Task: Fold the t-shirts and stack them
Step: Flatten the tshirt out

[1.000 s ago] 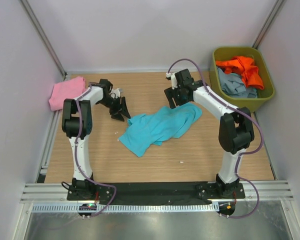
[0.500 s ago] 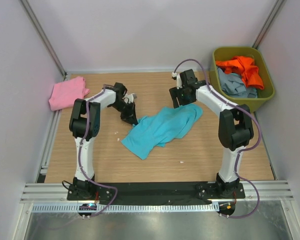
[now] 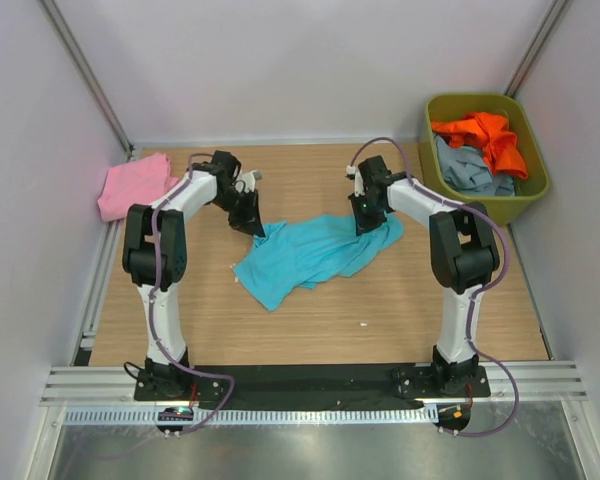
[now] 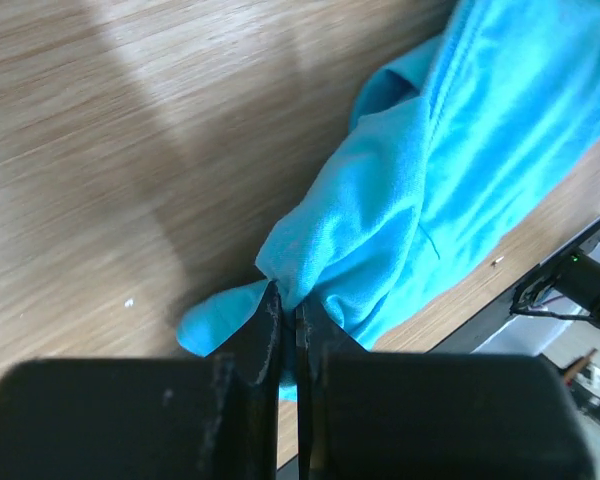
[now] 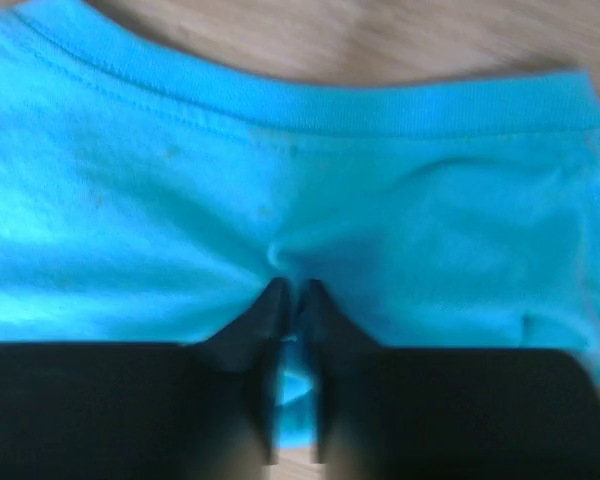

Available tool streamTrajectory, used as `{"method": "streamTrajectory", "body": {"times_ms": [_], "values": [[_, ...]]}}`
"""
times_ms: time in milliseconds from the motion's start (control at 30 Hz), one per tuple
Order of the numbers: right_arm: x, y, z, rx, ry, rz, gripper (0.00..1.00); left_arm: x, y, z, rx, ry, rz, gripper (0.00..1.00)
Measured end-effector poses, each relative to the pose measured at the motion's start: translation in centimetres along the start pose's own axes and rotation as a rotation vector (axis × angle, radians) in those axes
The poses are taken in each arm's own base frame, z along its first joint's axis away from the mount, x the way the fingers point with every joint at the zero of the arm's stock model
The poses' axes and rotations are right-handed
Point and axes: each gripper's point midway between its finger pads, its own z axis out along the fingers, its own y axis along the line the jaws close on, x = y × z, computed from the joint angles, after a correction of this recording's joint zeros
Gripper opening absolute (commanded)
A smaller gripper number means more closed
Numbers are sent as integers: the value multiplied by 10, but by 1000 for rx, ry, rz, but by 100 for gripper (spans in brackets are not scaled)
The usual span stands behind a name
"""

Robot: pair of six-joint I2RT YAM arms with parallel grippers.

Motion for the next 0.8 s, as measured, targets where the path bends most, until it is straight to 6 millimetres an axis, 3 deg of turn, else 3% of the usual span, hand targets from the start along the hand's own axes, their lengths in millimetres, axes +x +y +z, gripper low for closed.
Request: {"method": "streamTrajectory", "body": {"times_ms": [33,133,300,433,533,600,667,800], "values": [[-3,0,5,-4,1,2,1,-2,-3,-6,-4,-17,15,0],[-19,0,19,-8,-3,15,1,-8,-6,-20,-15,-53,45,0],[-81,3,24,-17,-110,4,1,-38,3,-51,-56,-143,61,0],[-150,8,-10,-17,-292,-23,1,-84,2,-95,-107,-291,127,0],[-195,13,-56,-11,-451,-54,1,-120,-10,-138,-157,-428,210,0],[-203,16,-86,-11,-506,-68,1,-135,-21,-160,-174,-498,261,0],[-200,21,-121,-25,-553,-78,1,-137,-31,-174,-180,-527,284,0],[-150,38,-172,-103,-553,-70,1,-109,-36,-178,-176,-466,264,0]]}}
